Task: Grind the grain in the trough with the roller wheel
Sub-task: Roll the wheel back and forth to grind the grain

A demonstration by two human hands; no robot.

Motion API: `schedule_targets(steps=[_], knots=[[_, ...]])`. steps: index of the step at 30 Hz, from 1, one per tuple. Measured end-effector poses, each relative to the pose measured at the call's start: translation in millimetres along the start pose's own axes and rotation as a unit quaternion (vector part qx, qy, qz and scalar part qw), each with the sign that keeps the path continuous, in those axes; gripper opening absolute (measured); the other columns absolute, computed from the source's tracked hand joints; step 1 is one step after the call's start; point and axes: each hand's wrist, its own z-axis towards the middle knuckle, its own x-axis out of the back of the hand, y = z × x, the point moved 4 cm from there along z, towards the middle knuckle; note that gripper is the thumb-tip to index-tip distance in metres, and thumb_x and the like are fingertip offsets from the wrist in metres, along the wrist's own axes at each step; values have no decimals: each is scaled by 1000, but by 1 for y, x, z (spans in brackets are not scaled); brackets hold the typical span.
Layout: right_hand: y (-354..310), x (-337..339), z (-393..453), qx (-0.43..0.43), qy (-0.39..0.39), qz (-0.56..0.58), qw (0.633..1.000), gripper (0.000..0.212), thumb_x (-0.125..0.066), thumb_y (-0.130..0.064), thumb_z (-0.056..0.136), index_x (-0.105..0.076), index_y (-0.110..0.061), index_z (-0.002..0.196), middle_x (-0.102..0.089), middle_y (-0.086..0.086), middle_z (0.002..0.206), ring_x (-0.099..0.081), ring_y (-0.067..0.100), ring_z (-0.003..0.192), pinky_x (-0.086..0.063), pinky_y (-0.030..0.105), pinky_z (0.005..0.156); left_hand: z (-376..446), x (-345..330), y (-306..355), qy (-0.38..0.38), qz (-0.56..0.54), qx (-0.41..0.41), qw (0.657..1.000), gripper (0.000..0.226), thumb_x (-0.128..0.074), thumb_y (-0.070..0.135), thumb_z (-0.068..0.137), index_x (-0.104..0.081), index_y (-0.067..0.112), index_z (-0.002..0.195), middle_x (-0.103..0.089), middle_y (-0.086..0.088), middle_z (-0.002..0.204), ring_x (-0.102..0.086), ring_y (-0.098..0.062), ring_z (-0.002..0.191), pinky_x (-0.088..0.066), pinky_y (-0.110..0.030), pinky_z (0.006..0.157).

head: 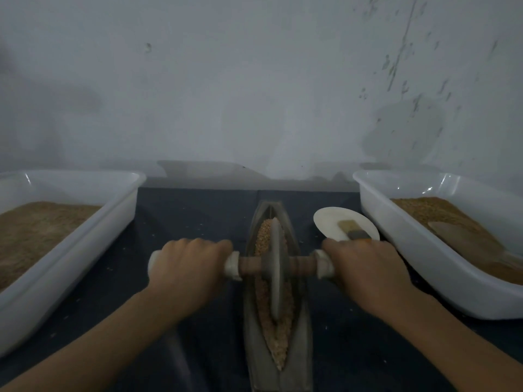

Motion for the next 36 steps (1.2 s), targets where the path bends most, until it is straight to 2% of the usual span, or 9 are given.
schedule_targets(steps=[8,10,13,16,21,27,30,34,36], knots=[[7,-14,48,-4,-27,-15,1000,28,-68,-24,80,-48,-23,100,-62,-2,82,-61,21,70,-44,32,54,32,-30,-10,0,-34,69,997,18,-54,43,86,-46,28,80,-60,5,75,-61,-24,69,-39,-30,56],[4,-7,27,11,-9,-2,1000,30,-74,-28,74,-51,-24,93,-62,-4,75,-60,20,65,-38,30,53,14,-21,-9,13,-23,43,999,24,-59,44,81,-40,31,75,-52,9,65,-53,-17,57,-31,-27,51],[-3,11,-7,21,46,3,999,46,-88,-26,42,-53,-25,72,-54,-2,53,-53,17,43,-26,26,52,-15,0,-1,33,10,-7,999,47,-78,44,54,-34,34,64,-35,12,48,-31,-9,38,-8,-21,44],[-4,14,-15,9,33,22,999,49,-91,-23,36,-53,-24,67,-51,-3,48,-48,14,37,-28,22,40,-20,5,-1,32,8,-11,999,49,-84,40,40,-40,33,59,-43,10,44,-37,-10,32,-6,-18,45],[4,-18,24,-15,1,8,1000,27,-73,-27,76,-51,-25,91,-61,-4,73,-58,19,63,-34,29,52,20,-18,-4,54,7,14,998,38,-79,33,62,-42,26,64,-54,4,53,-54,-23,44,-26,-25,46],[8,-24,52,-33,-11,-2,999,23,-66,-23,83,-48,-21,97,-61,0,80,-59,21,68,-42,30,55,42,-31,-12,25,6,64,998,27,-58,42,85,-35,31,75,-52,8,67,-50,-15,56,-29,-28,53],[3,-11,23,-1,-18,17,1000,30,-72,-28,76,-47,-26,93,-60,-4,77,-59,19,68,-40,31,56,14,-19,-10,-11,-4,49,999,30,-56,46,83,-29,35,74,-37,12,61,-35,-6,50,-23,-26,49],[-4,16,-17,14,22,43,999,53,-90,-31,37,-47,-28,68,-48,-3,49,-44,11,37,-22,24,34,-21,2,-4,-25,-10,28,999,30,-56,50,79,-28,38,77,-42,13,66,-45,-7,57,-30,-28,53],[-5,16,-20,4,8,46,999,54,-90,-28,34,-47,-27,66,-46,-3,47,-39,11,35,-19,21,33,-20,7,-2,-17,-9,26,999,31,-59,48,77,-30,37,75,-45,13,66,-50,-9,57,-31,-28,52]])
